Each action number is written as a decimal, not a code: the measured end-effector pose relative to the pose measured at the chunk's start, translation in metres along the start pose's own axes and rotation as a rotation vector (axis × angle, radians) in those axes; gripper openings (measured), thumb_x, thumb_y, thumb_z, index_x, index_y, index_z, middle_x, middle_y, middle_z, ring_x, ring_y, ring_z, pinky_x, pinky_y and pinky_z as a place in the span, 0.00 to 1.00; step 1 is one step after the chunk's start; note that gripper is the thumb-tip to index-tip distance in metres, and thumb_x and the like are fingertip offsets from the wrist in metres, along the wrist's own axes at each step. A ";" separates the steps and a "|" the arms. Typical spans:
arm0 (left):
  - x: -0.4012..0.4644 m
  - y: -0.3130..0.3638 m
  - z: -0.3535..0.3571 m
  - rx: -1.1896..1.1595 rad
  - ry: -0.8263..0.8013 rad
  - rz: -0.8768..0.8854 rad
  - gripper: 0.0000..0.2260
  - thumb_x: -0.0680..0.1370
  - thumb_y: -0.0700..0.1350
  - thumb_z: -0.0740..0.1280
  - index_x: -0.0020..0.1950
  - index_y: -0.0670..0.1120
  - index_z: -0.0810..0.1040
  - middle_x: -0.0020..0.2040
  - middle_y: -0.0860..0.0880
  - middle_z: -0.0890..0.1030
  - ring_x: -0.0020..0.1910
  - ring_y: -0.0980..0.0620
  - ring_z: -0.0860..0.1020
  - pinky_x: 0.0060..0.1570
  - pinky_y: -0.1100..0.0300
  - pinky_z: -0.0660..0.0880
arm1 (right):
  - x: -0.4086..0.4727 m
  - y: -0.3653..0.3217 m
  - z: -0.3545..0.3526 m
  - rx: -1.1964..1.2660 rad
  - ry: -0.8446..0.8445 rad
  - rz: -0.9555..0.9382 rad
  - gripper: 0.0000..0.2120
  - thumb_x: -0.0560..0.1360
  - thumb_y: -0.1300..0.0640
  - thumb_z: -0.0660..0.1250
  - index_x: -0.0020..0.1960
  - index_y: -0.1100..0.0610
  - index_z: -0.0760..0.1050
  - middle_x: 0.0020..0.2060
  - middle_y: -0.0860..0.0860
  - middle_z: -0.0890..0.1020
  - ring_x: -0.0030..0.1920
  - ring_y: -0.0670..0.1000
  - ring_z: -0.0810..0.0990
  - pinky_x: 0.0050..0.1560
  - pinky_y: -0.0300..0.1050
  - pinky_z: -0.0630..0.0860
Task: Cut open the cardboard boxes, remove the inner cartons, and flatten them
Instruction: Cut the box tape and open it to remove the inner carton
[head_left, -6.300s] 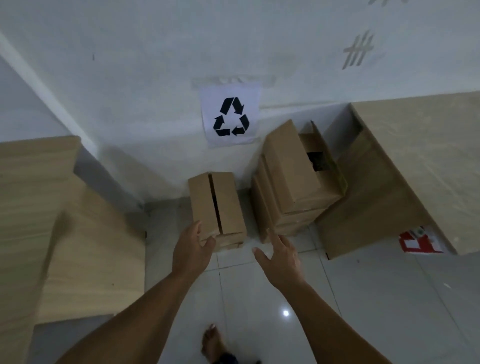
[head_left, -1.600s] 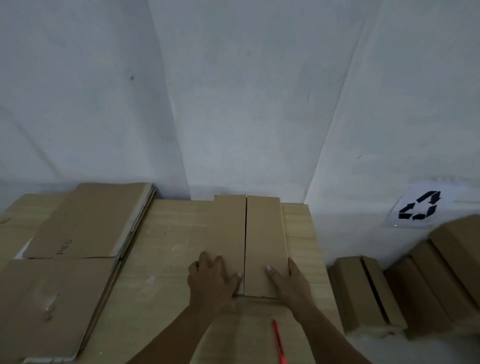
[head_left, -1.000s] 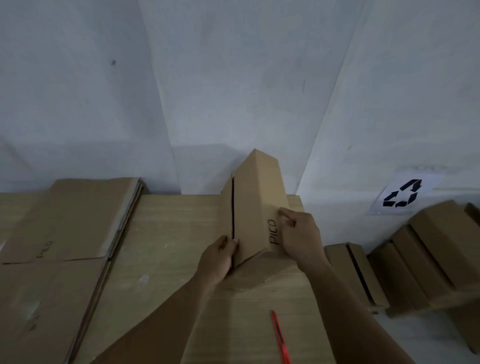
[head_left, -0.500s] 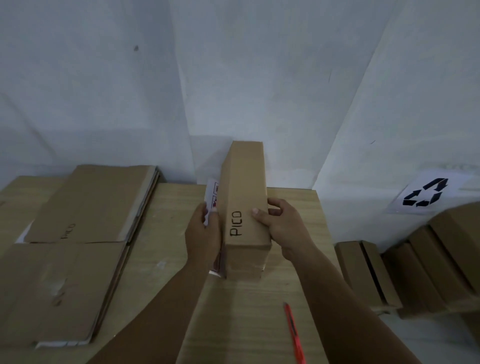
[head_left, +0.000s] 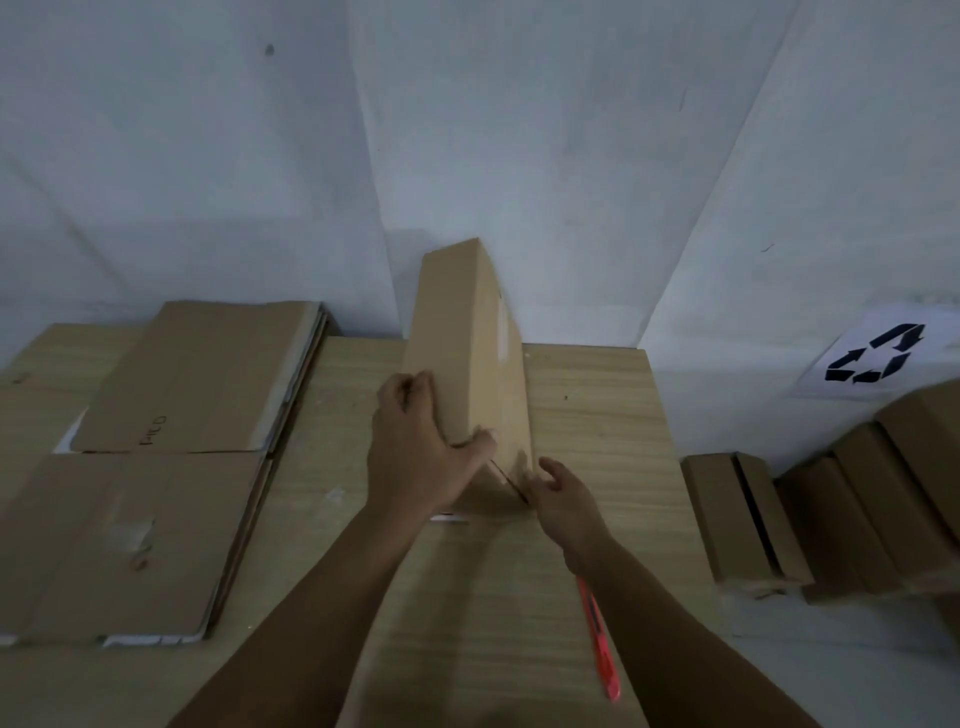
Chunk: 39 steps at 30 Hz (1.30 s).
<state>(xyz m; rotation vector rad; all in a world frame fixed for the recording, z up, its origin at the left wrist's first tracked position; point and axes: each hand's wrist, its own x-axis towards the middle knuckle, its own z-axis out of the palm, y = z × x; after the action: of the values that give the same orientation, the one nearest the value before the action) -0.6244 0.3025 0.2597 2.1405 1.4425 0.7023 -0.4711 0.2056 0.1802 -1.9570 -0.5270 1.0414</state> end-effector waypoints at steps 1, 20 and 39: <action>0.001 -0.010 -0.001 -0.096 -0.016 -0.055 0.44 0.64 0.68 0.68 0.75 0.48 0.65 0.70 0.51 0.61 0.63 0.49 0.72 0.59 0.53 0.74 | -0.001 0.007 0.002 0.022 -0.003 0.016 0.30 0.72 0.34 0.64 0.72 0.43 0.70 0.65 0.51 0.78 0.60 0.53 0.78 0.61 0.55 0.77; -0.009 -0.111 0.050 -0.351 -0.212 -0.288 0.16 0.79 0.49 0.69 0.65 0.45 0.77 0.60 0.47 0.82 0.60 0.46 0.80 0.60 0.51 0.76 | -0.011 0.035 -0.020 -0.078 0.210 -0.143 0.26 0.79 0.45 0.67 0.76 0.46 0.67 0.60 0.49 0.80 0.59 0.50 0.79 0.62 0.51 0.76; -0.020 -0.107 0.047 -0.240 -0.259 -0.217 0.23 0.83 0.51 0.62 0.79 0.52 0.64 0.75 0.47 0.70 0.71 0.46 0.71 0.68 0.53 0.69 | -0.112 0.129 -0.016 -0.741 0.170 -0.033 0.20 0.82 0.49 0.60 0.73 0.49 0.65 0.59 0.51 0.75 0.52 0.48 0.70 0.50 0.42 0.70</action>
<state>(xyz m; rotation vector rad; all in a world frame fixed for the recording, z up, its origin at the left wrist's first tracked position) -0.6754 0.3158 0.1541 1.7861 1.3506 0.4705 -0.5237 0.0499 0.1311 -2.6337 -0.9379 0.6910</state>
